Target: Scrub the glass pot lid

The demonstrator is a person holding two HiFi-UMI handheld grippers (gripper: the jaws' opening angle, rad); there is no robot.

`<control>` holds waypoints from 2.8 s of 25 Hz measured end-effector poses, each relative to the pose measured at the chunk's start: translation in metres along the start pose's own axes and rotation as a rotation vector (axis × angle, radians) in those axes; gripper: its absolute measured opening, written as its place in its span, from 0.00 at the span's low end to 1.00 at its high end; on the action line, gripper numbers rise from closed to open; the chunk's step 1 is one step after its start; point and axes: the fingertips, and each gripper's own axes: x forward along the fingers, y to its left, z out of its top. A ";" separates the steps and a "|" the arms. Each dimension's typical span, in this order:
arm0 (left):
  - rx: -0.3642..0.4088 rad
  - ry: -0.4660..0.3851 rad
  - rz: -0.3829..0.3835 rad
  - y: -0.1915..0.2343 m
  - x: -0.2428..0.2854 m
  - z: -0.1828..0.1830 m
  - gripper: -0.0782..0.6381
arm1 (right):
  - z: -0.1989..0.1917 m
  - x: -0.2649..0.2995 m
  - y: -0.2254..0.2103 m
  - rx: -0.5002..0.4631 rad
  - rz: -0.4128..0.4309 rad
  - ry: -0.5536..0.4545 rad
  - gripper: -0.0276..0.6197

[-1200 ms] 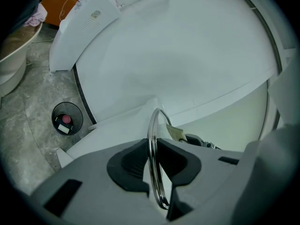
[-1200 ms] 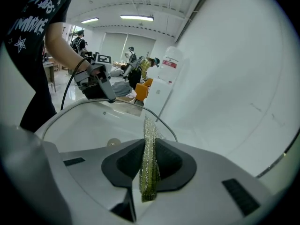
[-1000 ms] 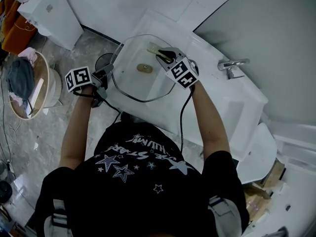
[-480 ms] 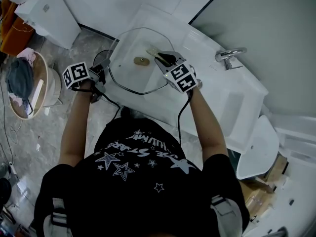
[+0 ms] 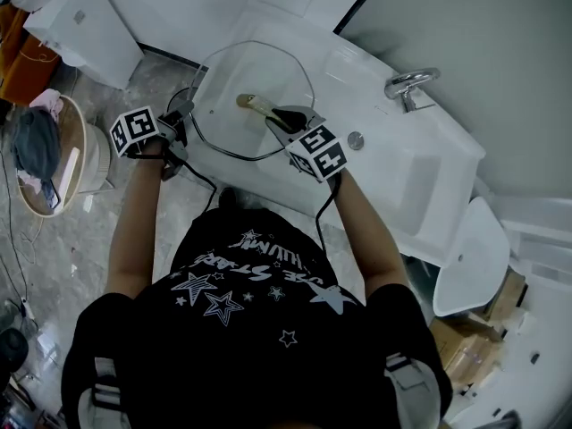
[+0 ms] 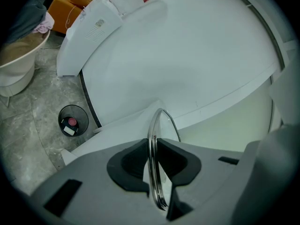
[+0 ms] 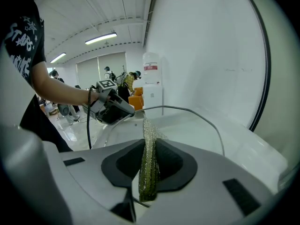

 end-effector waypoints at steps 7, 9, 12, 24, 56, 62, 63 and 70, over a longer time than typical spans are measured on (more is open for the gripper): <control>-0.014 -0.014 0.009 0.000 -0.004 -0.005 0.20 | 0.004 -0.001 0.041 0.087 0.084 -0.052 0.15; -0.016 -0.017 0.012 0.001 -0.005 -0.006 0.20 | 0.005 0.000 0.049 0.104 0.111 -0.057 0.15; -0.017 -0.020 0.018 0.003 -0.005 -0.007 0.20 | 0.005 0.003 0.061 0.124 0.150 -0.064 0.15; -0.020 -0.024 0.027 0.002 -0.005 -0.007 0.20 | 0.023 0.012 0.092 0.194 0.294 -0.105 0.15; 0.048 -0.058 0.029 -0.015 -0.004 -0.003 0.30 | 0.040 -0.035 0.036 0.290 0.188 -0.250 0.15; 0.113 -0.164 0.072 -0.018 -0.013 0.015 0.35 | 0.036 -0.047 0.027 0.297 0.162 -0.278 0.15; 0.134 -0.201 0.076 -0.021 -0.019 0.021 0.35 | 0.036 -0.050 0.025 0.299 0.158 -0.284 0.15; 0.366 -0.338 0.097 -0.071 -0.055 0.029 0.35 | 0.035 -0.082 0.007 0.282 0.057 -0.345 0.15</control>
